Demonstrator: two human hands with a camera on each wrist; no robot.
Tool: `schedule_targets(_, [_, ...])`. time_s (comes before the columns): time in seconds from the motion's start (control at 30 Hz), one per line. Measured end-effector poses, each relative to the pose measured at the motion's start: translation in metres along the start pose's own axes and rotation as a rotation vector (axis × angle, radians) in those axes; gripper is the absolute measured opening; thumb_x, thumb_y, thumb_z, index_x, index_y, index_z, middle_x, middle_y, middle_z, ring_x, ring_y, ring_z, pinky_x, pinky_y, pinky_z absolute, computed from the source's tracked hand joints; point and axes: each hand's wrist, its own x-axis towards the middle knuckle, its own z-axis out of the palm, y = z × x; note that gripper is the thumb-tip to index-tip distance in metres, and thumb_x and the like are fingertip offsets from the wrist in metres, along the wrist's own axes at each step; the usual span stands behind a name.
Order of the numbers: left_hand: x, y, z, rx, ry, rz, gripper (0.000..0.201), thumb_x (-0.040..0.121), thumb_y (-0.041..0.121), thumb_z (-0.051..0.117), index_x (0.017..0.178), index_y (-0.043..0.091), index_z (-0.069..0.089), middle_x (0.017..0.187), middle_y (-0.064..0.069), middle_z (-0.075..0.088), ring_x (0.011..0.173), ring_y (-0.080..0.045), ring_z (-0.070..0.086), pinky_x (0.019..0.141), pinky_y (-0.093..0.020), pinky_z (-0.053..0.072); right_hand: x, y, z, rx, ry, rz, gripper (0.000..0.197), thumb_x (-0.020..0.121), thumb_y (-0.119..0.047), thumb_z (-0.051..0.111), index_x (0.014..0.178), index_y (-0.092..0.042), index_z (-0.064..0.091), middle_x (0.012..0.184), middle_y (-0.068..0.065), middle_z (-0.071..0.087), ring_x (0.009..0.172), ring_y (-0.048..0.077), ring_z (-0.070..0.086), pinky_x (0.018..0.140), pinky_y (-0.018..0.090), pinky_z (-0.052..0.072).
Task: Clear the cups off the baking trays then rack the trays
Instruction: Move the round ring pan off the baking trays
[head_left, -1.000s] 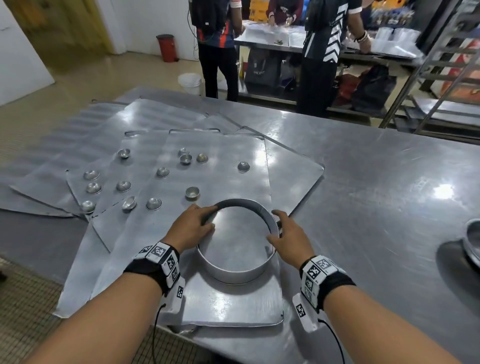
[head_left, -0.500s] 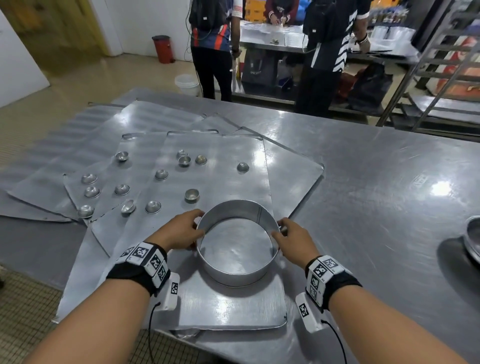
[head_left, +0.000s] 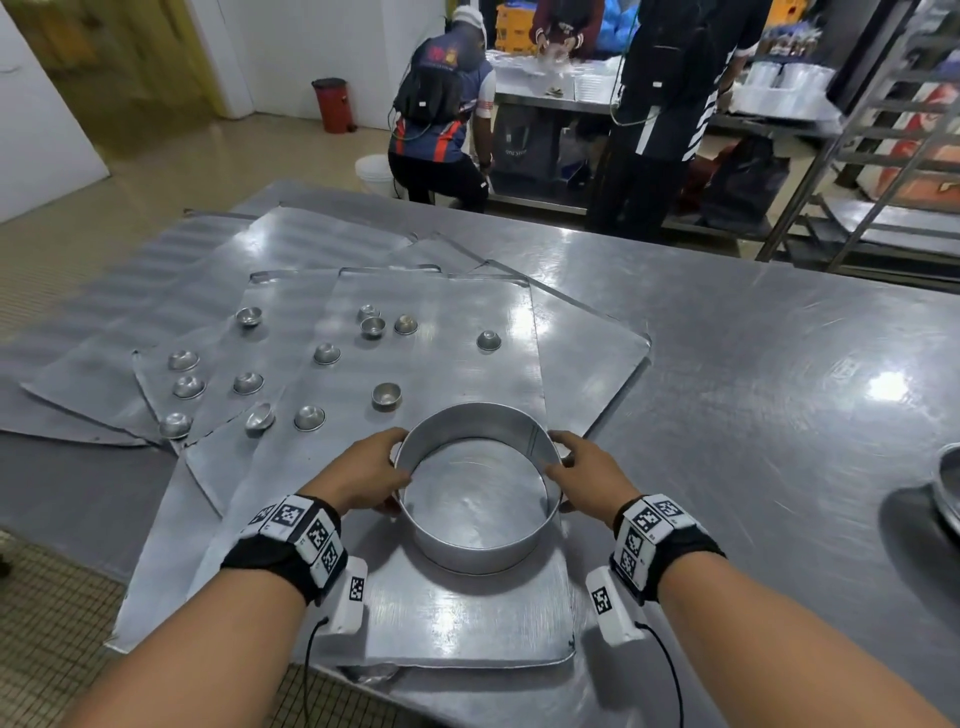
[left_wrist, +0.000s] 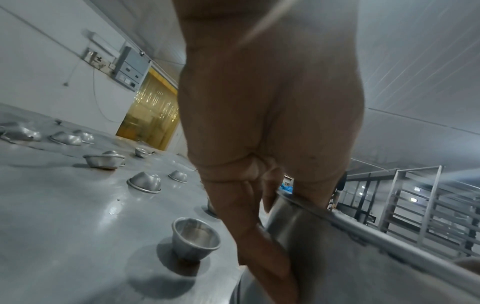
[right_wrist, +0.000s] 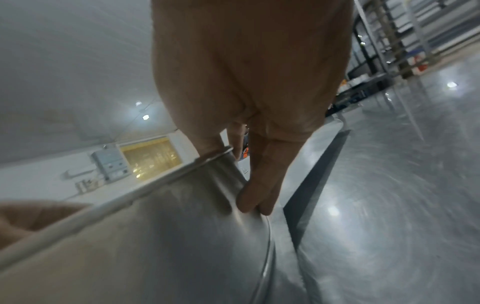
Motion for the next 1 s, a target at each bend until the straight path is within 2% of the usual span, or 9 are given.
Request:
schedule_targets(0.13, [0.002,0.009,0.002,-0.023,0.036,0.063,0.051,0.091,0.003,0.056,0.134,0.030,0.052,0.082,-0.013,0.071,0.064,-0.031,0.073,0.063,-0.042,0.063,-0.005,-0.001,-0.010,0.075,0.019,-0.005,0.042,0.093,-0.010,0.057,0.131,-0.028,0.054,0.088,0.007,0.066,0.082,0.025,0.069,0.070,0.042,0.064])
schedule_targets(0.2, [0.003,0.019,0.003,-0.028,0.045,0.111,0.053,0.092,0.004,0.057,0.136,0.033,0.052,0.080,-0.011,0.072,0.064,-0.026,0.073,0.061,-0.037,0.063,-0.007,0.000,-0.018,0.099,0.036,-0.008,0.045,0.091,-0.005,0.055,0.128,-0.031,0.053,0.088,0.007,0.064,0.080,0.024,0.068,0.069,0.044,0.064])
schedule_targets(0.3, [0.011,0.041,0.010,-0.032,0.030,0.181,0.056,0.091,0.005,0.056,0.134,0.040,0.051,0.081,-0.010,0.074,0.066,-0.023,0.073,0.062,-0.036,0.062,-0.010,0.008,-0.037,0.127,0.070,-0.010,0.052,0.089,-0.009,0.054,0.131,-0.039,0.050,0.100,0.010,0.068,0.085,0.028,0.072,0.068,0.045,0.064])
schedule_targets(0.37, [0.019,0.058,0.018,0.000,0.015,0.235,0.055,0.089,0.008,0.055,0.126,0.048,0.053,0.083,-0.006,0.075,0.066,-0.025,0.073,0.066,-0.043,0.063,-0.016,0.014,-0.054,0.148,0.108,-0.004,0.053,0.091,-0.009,0.052,0.131,-0.044,0.049,0.096,0.008,0.069,0.081,0.026,0.073,0.067,0.044,0.064])
schedule_targets(0.47, [0.027,0.088,0.035,0.063,0.008,0.289,0.051,0.089,0.013,0.053,0.128,0.046,0.053,0.093,0.000,0.074,0.061,-0.023,0.072,0.067,-0.040,0.063,-0.030,0.028,-0.078,0.209,0.174,0.007,0.050,0.095,-0.010,0.054,0.135,-0.040,0.050,0.092,0.008,0.068,0.081,0.027,0.073,0.068,0.046,0.064])
schedule_targets(0.63, [0.036,0.128,0.080,-0.039,-0.047,0.355,0.050,0.089,0.021,0.058,0.131,0.047,0.049,0.123,0.003,0.061,0.096,-0.022,0.071,0.072,-0.046,0.063,-0.053,0.060,-0.112,0.299,0.363,0.021,0.044,0.096,-0.016,0.055,0.134,-0.038,0.050,0.085,0.005,0.070,0.074,0.023,0.074,0.065,0.048,0.063])
schedule_targets(0.7, [0.039,0.139,0.101,-0.093,-0.084,0.347,0.055,0.089,0.018,0.060,0.136,0.043,0.046,0.129,0.004,0.058,0.095,-0.023,0.071,0.073,-0.047,0.063,-0.062,0.074,-0.122,0.348,0.440,0.051,0.048,0.095,-0.009,0.052,0.130,-0.041,0.049,0.087,0.004,0.071,0.071,0.022,0.074,0.064,0.047,0.064])
schedule_targets(0.83, [0.045,0.156,0.142,-0.174,-0.128,0.330,0.058,0.091,0.012,0.062,0.141,0.036,0.044,0.119,0.000,0.062,0.081,-0.030,0.074,0.069,-0.047,0.063,-0.074,0.102,-0.138,0.428,0.548,0.120,0.057,0.091,-0.003,0.048,0.132,-0.043,0.051,0.102,0.005,0.072,0.086,0.029,0.074,0.065,0.048,0.064])
schedule_targets(1.0, [0.062,0.173,0.186,-0.160,-0.168,0.318,0.054,0.089,0.012,0.055,0.136,0.038,0.049,0.117,-0.006,0.065,0.081,-0.033,0.073,0.068,-0.052,0.062,-0.079,0.139,-0.151,0.441,0.620,0.203,0.059,0.085,-0.005,0.048,0.125,-0.047,0.054,0.097,0.009,0.073,0.083,0.037,0.073,0.062,0.053,0.063])
